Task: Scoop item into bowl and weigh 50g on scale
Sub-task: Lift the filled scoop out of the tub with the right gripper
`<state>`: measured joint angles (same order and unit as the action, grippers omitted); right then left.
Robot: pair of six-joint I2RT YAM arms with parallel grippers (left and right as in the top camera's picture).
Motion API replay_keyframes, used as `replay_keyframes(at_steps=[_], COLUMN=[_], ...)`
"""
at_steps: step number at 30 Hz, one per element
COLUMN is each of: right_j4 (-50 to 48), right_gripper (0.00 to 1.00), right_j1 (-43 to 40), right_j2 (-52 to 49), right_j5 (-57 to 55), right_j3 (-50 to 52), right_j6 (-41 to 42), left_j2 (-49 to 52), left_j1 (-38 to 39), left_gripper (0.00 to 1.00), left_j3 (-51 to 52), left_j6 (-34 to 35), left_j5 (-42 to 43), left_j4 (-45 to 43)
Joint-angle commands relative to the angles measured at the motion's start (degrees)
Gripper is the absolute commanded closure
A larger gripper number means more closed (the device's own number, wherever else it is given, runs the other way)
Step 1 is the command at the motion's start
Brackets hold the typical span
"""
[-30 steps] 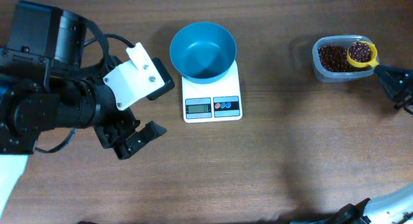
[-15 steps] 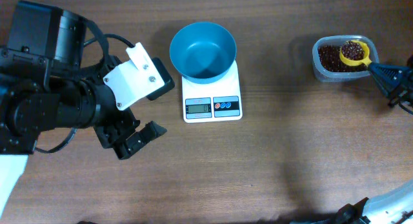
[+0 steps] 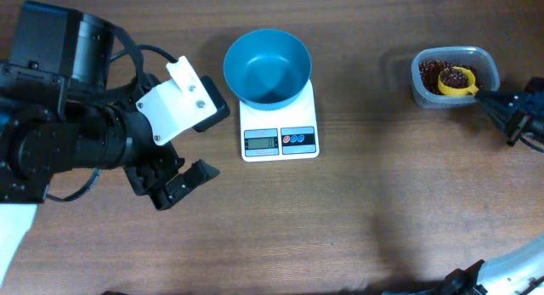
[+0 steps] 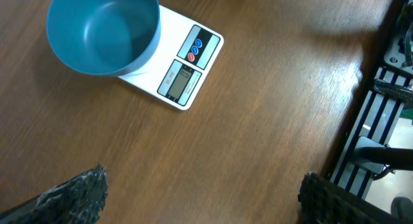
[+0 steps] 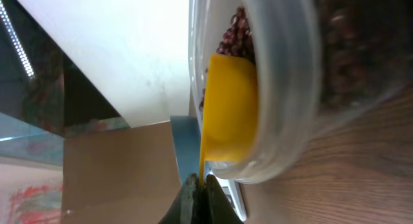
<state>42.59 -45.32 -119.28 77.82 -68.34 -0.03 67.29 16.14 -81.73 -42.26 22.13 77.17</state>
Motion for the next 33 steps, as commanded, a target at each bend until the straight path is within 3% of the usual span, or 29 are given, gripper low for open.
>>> replay_keyframes(at_steps=[1, 19, 33], right_j4=[-2.7, -3.8, -2.3], right_gripper=[0.96, 0.96, 0.96], right_j1=[1.1, 1.5, 20.0], right_j2=[-0.3, 1.7, 4.7], right_j5=[7.7, 11.1, 11.1], right_j3=[0.2, 0.1, -5.5], right_j6=[-1.0, -1.4, 2.5], left_j2=[-0.1, -0.1, -0.1], left_j1=[-0.3, -0.3, -0.3], left_gripper=[0.01, 0.01, 0.01], left_j3=[0.3, 0.3, 0.3], left_j6=[-0.7, -0.7, -0.7], left_j5=[0.8, 0.8, 0.8], left_j4=[0.1, 0.1, 0.1])
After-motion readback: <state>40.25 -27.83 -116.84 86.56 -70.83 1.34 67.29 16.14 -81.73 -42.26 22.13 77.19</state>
